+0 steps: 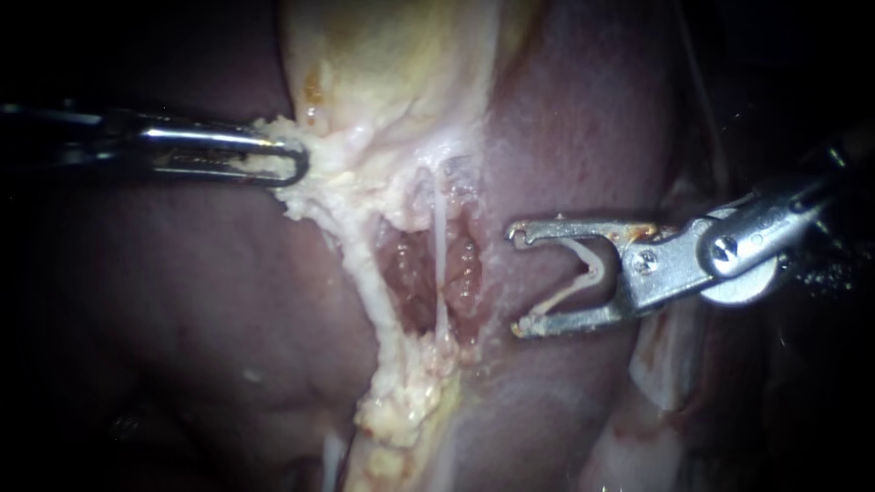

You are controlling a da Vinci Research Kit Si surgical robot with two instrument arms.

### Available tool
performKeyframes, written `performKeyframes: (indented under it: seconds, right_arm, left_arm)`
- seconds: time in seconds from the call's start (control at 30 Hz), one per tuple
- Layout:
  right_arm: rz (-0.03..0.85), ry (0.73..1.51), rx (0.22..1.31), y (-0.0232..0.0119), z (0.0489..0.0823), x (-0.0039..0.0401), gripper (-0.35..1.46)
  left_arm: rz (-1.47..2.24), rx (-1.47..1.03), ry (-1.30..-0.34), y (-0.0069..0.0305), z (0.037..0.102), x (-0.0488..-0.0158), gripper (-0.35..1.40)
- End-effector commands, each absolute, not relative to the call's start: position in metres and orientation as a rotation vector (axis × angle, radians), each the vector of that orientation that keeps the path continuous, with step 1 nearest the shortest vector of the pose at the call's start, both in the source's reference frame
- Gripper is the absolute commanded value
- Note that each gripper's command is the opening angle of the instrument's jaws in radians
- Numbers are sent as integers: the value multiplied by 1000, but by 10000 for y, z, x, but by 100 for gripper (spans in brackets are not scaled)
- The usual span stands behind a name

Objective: Clipping first clip left tube

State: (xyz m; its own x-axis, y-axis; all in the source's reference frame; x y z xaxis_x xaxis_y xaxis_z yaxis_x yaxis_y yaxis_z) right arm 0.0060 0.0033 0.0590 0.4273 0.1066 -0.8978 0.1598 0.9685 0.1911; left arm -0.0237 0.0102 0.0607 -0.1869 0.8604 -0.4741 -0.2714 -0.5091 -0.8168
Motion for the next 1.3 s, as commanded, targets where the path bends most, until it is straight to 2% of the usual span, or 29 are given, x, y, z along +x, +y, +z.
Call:
performKeyframes:
  seconds: [0.03, 0.4, 0.77, 0.97, 1.3]
  right_arm:
    - [-30, 1132, 266, 33, 590, 61, 50]
    - [17, 1134, 330, 19, 596, 86, 50]
    - [76, 1121, 382, -13, 640, 142, 50]
    - [92, 1116, 387, -17, 658, 155, 50]
    - [98, 1211, 475, -18, 660, 170, 49]
  left_arm:
    - [1798, -1265, -747, 102, 605, -238, -35]
    - [1796, -1263, -741, 99, 603, -245, -35]
    - [1794, -1260, -735, 97, 600, -252, -35]
    - [1793, -1259, -731, 97, 600, -254, -35]
    - [1793, -1259, -731, 97, 600, -254, -35]
